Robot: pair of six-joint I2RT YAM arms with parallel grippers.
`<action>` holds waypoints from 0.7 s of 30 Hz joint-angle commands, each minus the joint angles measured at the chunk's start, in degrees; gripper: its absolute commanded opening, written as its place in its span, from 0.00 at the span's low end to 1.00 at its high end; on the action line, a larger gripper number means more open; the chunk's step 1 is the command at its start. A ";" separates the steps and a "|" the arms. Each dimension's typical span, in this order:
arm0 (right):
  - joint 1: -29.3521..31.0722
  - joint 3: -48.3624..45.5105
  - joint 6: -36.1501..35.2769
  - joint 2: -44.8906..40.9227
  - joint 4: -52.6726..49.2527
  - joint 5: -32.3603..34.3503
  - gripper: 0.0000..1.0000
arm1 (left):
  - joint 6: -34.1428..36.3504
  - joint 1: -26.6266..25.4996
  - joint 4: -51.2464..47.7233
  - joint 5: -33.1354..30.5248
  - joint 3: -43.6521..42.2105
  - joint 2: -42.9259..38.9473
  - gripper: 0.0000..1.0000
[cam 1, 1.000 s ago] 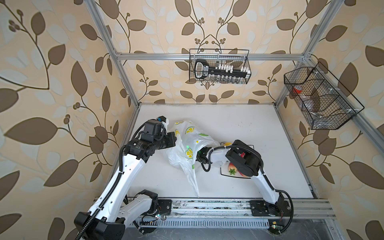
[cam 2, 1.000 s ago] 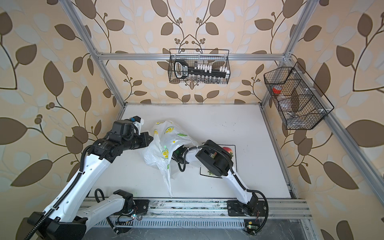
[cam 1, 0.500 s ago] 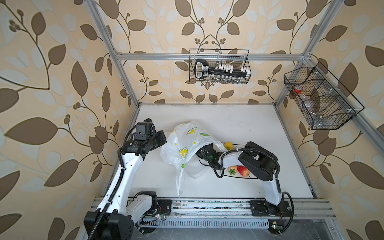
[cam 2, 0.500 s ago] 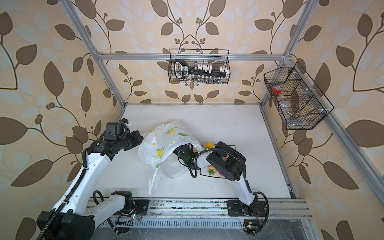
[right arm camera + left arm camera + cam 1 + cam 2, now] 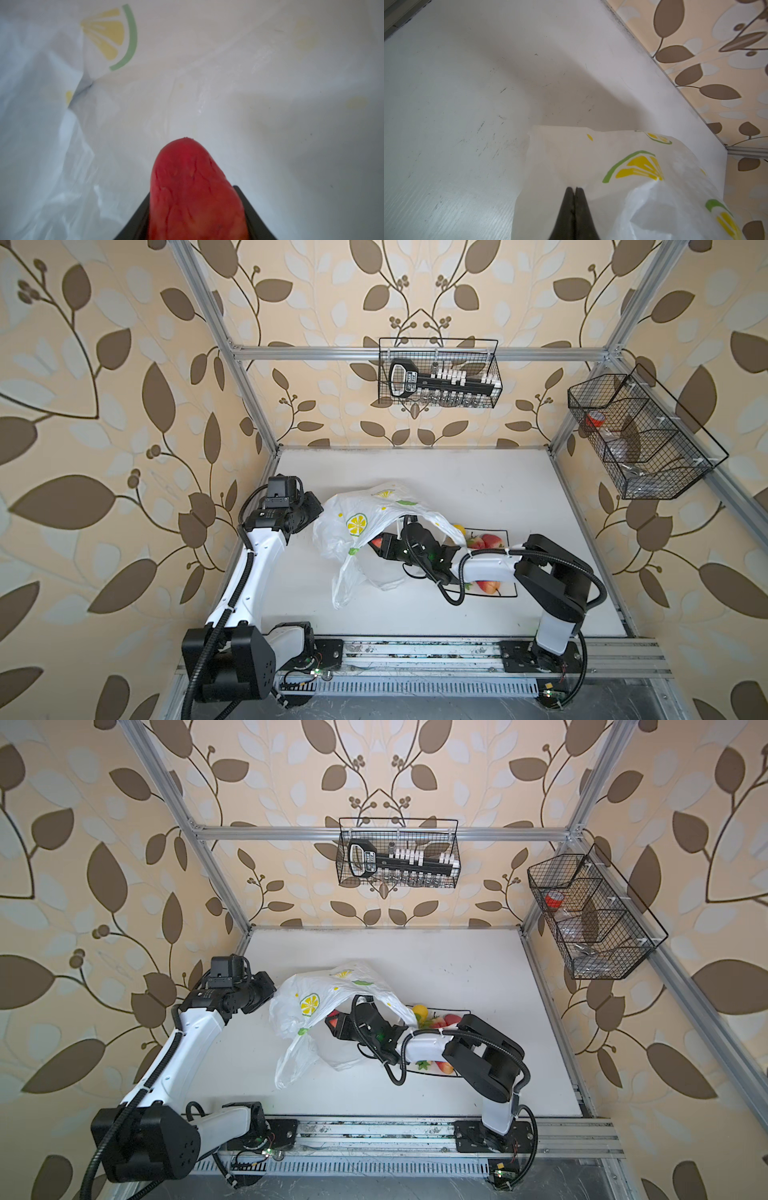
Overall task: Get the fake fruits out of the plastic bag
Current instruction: 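Lift the red peach out of the bag with the right gripper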
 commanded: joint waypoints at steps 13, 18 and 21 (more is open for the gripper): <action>5.01 -6.52 -24.39 -25.68 -25.98 -9.48 0.36 | -4.91 3.09 2.31 -4.72 6.02 4.96 0.00; 7.09 -10.56 -21.46 -41.03 -37.17 1.74 0.37 | -4.45 5.25 2.14 -6.25 4.07 3.34 0.00; 6.16 -12.40 -17.92 -48.61 -44.51 9.21 0.36 | -4.63 5.89 2.35 -6.28 2.92 2.41 0.00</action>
